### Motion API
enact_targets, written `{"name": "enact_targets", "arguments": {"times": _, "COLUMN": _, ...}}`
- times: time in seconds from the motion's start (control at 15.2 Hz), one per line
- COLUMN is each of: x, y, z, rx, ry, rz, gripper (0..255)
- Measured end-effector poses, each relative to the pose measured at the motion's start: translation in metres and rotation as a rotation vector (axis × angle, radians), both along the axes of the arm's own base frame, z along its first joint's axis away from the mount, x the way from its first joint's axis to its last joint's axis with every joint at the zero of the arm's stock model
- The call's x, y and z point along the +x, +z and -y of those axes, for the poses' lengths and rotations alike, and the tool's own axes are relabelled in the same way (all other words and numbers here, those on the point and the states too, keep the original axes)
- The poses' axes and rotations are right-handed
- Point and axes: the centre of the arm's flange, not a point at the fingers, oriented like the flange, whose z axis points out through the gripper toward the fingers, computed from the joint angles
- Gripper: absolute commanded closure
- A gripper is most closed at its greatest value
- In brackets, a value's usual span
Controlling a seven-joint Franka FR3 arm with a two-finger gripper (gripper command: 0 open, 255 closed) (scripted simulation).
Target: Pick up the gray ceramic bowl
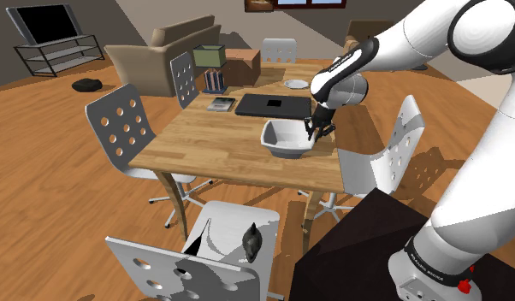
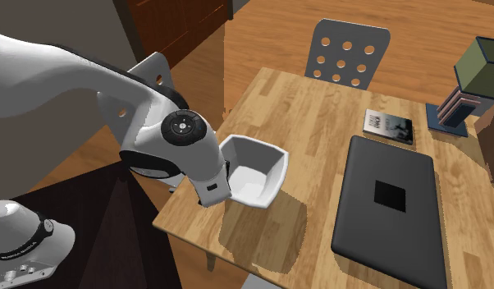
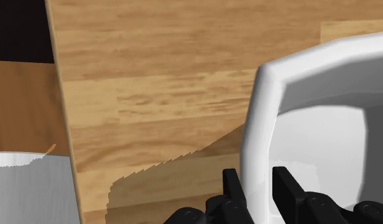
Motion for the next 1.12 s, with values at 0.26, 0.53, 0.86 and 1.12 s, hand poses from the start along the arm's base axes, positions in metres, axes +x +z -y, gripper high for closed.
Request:
{"name": "enact_targets", "arguments": {"times": 0.26, "x": 0.0, "y": 0.0, "z": 0.0, "rx": 0.0, "ry": 0.001, "rz": 0.0, "gripper": 255}}
{"name": "enact_targets", "arguments": {"times": 0.53, "x": -0.001, "y": 0.002, "z": -0.001, "rx": 0.0, "ry": 0.0, "rz": 0.0, "gripper": 255}}
{"name": "enact_targets", "arguments": {"times": 0.86, "x": -0.001, "y": 0.025, "z": 0.0, "rx": 0.0, "ry": 0.001, "rz": 0.0, "gripper": 255}}
{"name": "enact_targets", "arguments": {"times": 1.12, "x": -0.001, "y": 0.047, "z": -0.001, "rx": 0.0, "ry": 0.0, "rz": 0.0, "gripper": 255}}
